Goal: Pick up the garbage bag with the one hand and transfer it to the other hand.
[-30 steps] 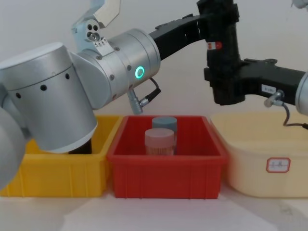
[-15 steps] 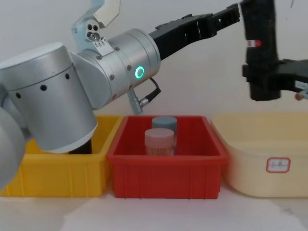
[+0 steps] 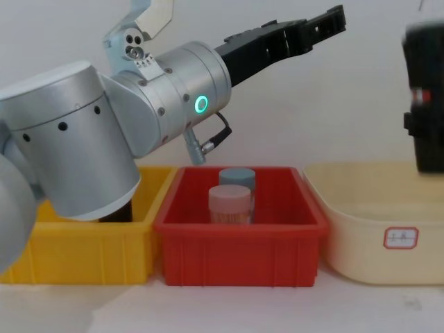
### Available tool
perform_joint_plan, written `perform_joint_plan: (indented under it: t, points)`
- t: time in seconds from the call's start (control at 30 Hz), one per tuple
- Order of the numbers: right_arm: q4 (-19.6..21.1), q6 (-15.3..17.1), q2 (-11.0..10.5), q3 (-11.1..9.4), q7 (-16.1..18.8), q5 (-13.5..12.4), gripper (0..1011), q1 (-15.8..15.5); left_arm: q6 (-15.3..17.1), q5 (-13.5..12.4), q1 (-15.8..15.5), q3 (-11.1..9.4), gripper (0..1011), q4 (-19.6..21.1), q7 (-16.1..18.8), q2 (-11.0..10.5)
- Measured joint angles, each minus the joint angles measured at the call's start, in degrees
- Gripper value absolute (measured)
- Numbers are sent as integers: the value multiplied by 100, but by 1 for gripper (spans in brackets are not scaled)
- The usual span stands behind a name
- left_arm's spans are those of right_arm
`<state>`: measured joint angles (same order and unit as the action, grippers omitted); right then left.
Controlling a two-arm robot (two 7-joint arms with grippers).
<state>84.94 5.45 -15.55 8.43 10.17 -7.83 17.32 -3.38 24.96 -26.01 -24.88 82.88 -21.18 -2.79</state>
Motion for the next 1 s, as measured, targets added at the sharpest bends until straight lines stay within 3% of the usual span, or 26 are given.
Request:
perform_joint_plan:
  t: [0.23,0.53,1.0]
  points:
    - [31,45,-20,-77,-49,57,792,-82,0,0,0,0,1001,0,0,0]
    - [229,29,-29,-109,-29,102,1001,-195,0,0,0,0,1001,0,0,0]
    - [886,-120,-4,-26,251,39,1000,-325,0,0,0,-1,1001,0,0,0]
